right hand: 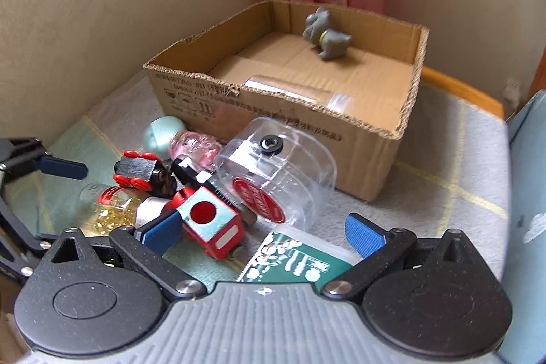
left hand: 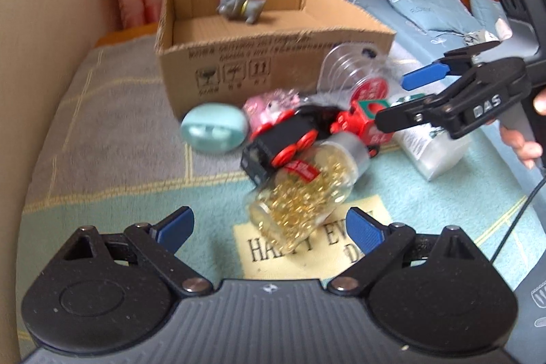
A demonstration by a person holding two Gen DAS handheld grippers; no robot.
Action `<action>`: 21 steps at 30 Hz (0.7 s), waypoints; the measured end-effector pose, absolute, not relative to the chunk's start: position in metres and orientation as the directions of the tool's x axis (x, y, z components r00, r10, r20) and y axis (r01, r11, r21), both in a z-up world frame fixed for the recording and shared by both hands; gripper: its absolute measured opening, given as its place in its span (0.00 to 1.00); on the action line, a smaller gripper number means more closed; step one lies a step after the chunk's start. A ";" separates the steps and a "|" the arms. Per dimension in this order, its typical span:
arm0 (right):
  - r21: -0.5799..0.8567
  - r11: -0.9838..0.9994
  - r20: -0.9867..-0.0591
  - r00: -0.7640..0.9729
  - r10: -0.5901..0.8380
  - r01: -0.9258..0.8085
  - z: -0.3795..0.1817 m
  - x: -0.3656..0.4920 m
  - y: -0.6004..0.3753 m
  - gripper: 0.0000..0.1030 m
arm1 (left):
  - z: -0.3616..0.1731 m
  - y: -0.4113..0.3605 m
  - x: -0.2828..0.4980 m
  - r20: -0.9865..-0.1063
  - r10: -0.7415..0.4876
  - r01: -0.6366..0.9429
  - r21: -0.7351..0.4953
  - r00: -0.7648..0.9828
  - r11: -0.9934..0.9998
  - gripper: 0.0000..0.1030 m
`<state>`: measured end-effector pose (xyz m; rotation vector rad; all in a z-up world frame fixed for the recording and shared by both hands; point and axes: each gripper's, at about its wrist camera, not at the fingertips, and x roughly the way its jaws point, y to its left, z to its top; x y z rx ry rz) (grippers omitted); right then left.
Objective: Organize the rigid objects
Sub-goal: 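Move the left tool back to the objects while the right tool approaches the white MEDICAL bottle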
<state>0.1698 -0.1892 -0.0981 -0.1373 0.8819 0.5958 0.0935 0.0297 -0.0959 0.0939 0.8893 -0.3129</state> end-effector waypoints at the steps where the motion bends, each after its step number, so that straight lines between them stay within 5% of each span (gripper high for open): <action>1: 0.133 0.826 -0.766 0.472 0.437 -0.548 -0.098 0.170 -0.189 1.00 | -0.098 0.031 0.094 -0.778 -0.226 0.302 -0.049 0.586 0.952 0.93; 11: 0.112 0.840 -0.808 0.443 0.388 -0.531 -0.096 0.129 -0.200 1.00 | -0.105 0.050 0.098 -0.785 -0.220 0.247 -0.088 0.579 0.965 0.93; 21: 0.118 0.862 -0.806 0.459 0.373 -0.493 -0.100 0.068 -0.188 1.00 | -0.101 0.078 0.108 -0.780 -0.072 0.118 0.003 0.622 0.993 0.93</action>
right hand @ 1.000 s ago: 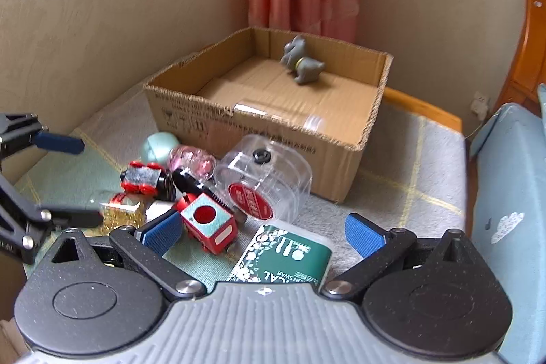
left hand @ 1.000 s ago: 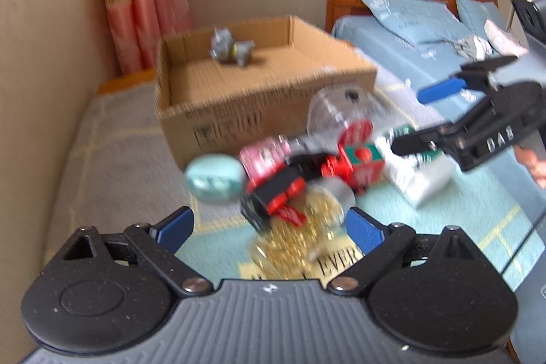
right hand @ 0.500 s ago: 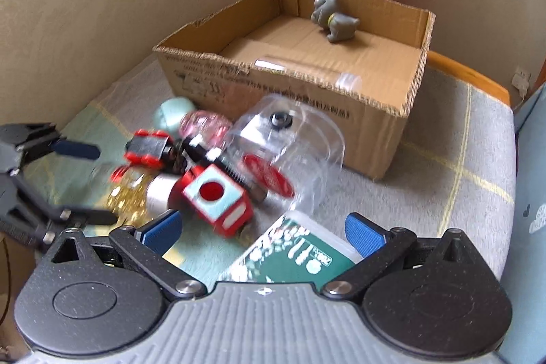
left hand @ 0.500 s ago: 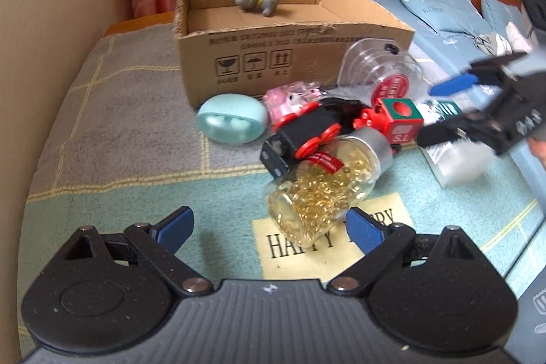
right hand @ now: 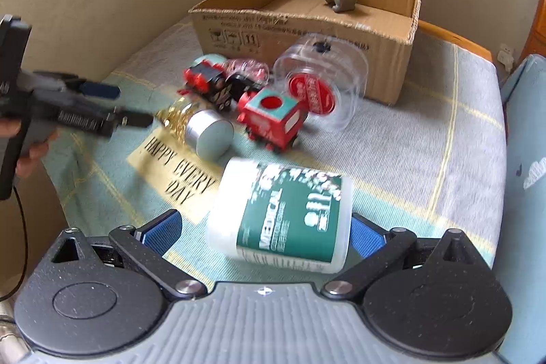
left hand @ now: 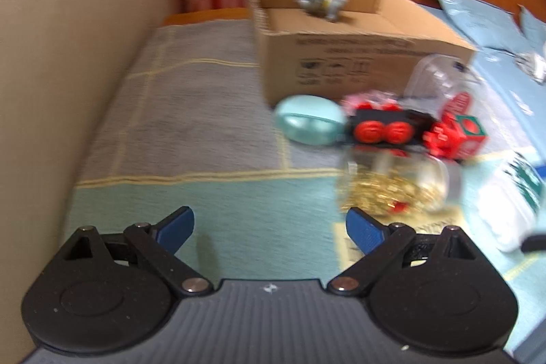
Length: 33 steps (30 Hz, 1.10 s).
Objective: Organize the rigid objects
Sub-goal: 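Move the left tool back to the objects while the right tool approaches the white MEDICAL bottle, then grasp the gold capsule jar with the left tool while the right tool grasps the white MEDICAL bottle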
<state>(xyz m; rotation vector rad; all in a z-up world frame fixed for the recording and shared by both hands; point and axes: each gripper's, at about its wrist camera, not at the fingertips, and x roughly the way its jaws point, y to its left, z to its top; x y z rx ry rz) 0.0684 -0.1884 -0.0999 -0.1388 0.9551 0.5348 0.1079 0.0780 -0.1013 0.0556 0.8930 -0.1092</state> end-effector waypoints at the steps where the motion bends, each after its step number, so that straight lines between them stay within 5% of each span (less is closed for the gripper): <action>1: 0.093 0.873 -0.809 0.475 0.347 -0.479 -0.102 0.064 -0.186 1.00 | -0.101 0.079 0.107 -0.779 -0.069 0.115 0.005 0.624 0.993 0.93; 12: -0.012 0.949 -0.826 0.538 0.169 -0.316 -0.126 0.042 -0.179 1.00 | -0.104 0.034 0.074 -0.790 -0.250 0.337 -0.057 0.561 0.940 0.93; 33: -0.022 0.969 -0.749 0.646 0.147 -0.245 -0.132 0.020 -0.181 1.00 | -0.120 -0.002 0.093 -0.765 -0.190 0.295 0.000 0.615 0.955 0.99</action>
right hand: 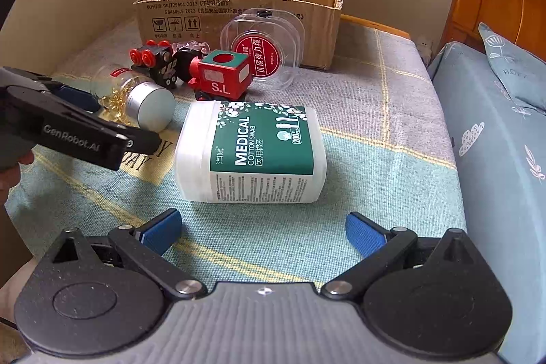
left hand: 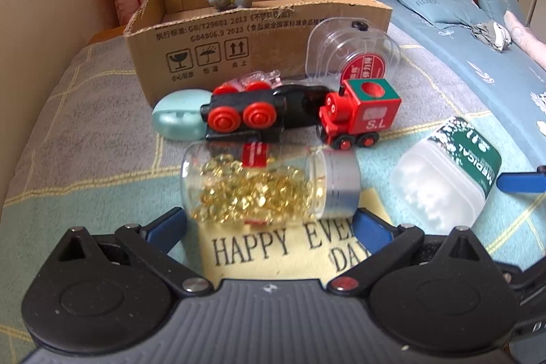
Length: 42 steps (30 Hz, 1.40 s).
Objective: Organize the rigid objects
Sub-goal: 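Grasp the gold capsule jar with the left tool while the right tool grasps the white MEDICAL bottle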
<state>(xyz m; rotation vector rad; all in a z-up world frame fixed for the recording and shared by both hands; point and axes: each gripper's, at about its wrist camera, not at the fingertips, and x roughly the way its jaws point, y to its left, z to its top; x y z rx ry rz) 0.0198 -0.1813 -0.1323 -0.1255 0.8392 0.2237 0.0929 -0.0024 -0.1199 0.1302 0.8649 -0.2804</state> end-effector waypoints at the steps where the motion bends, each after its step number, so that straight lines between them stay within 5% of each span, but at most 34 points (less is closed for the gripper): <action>1: -0.022 0.969 -0.748 0.647 0.146 -0.245 -0.132 0.020 -0.181 1.00 | -0.120 -0.004 0.094 -0.764 -0.187 0.295 0.005 0.617 0.955 0.99; 10: -0.024 0.972 -0.744 0.654 0.140 -0.235 -0.133 0.020 -0.181 1.00 | -0.114 -0.006 0.097 -0.744 -0.183 0.288 0.013 0.643 0.958 0.90; 42: -0.075 0.964 -0.776 0.622 0.105 -0.256 -0.114 0.063 -0.151 0.95 | -0.104 0.011 0.083 -0.756 -0.170 0.307 0.042 0.632 0.951 0.90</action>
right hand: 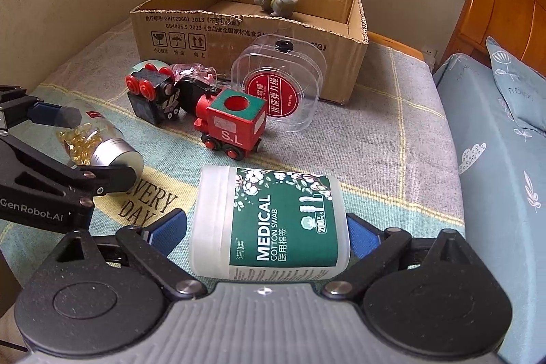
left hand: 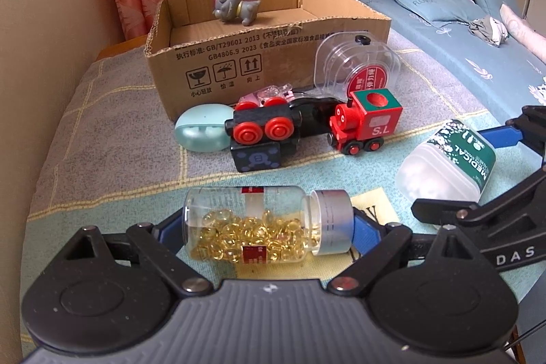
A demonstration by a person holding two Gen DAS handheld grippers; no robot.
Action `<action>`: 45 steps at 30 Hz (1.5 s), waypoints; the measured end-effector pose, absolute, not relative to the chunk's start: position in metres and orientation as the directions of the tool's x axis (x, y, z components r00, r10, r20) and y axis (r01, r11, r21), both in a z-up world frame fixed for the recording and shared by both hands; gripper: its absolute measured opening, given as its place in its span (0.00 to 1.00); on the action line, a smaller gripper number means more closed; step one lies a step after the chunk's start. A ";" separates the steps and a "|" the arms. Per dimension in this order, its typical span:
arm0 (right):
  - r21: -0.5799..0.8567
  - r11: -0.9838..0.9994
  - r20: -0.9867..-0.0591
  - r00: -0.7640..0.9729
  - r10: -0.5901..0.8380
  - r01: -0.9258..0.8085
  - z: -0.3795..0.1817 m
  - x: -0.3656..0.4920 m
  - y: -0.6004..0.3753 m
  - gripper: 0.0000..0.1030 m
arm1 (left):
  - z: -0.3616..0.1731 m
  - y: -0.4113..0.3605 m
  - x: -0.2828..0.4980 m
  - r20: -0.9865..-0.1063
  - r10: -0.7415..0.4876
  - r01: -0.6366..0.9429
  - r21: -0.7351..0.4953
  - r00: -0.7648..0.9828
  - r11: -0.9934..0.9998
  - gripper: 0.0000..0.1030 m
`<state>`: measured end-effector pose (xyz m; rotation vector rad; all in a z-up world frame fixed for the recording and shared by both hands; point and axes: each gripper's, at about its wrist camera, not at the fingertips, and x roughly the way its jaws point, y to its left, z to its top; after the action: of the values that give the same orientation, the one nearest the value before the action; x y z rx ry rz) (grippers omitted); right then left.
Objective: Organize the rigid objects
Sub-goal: 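Grasp the gold capsule jar with the left tool while the right tool grasps the white MEDICAL bottle, then carry the capsule jar into the box with the left tool while the right tool places the MEDICAL bottle there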
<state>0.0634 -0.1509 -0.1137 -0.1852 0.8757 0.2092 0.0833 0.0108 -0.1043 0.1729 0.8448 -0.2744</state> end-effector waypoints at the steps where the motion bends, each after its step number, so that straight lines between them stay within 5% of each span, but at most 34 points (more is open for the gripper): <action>1: -0.075 0.964 -0.775 0.623 0.106 -0.257 -0.114 0.064 -0.151 0.94 | -0.104 0.010 0.083 -0.752 -0.163 0.302 0.049 0.638 0.952 0.91; 7: -0.097 0.966 -0.768 0.635 0.080 -0.239 -0.112 0.065 -0.149 0.85 | -0.103 0.011 0.086 -0.752 -0.164 0.300 0.047 0.639 0.953 0.90; 27: -0.082 0.903 -0.747 0.625 0.224 -0.422 -0.049 0.058 -0.168 0.84 | -0.036 0.009 0.086 -0.728 -0.205 0.389 0.092 0.654 0.916 0.90; 45: -0.114 0.892 -0.651 0.711 0.266 -0.438 0.007 0.115 -0.173 0.84 | 0.021 -0.005 0.238 -0.665 -0.175 0.379 0.175 0.726 0.909 0.90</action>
<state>0.1153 -0.1730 0.0068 -0.2694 0.6745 0.3954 0.2381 -0.0054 0.0214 0.3108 0.6946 -0.3104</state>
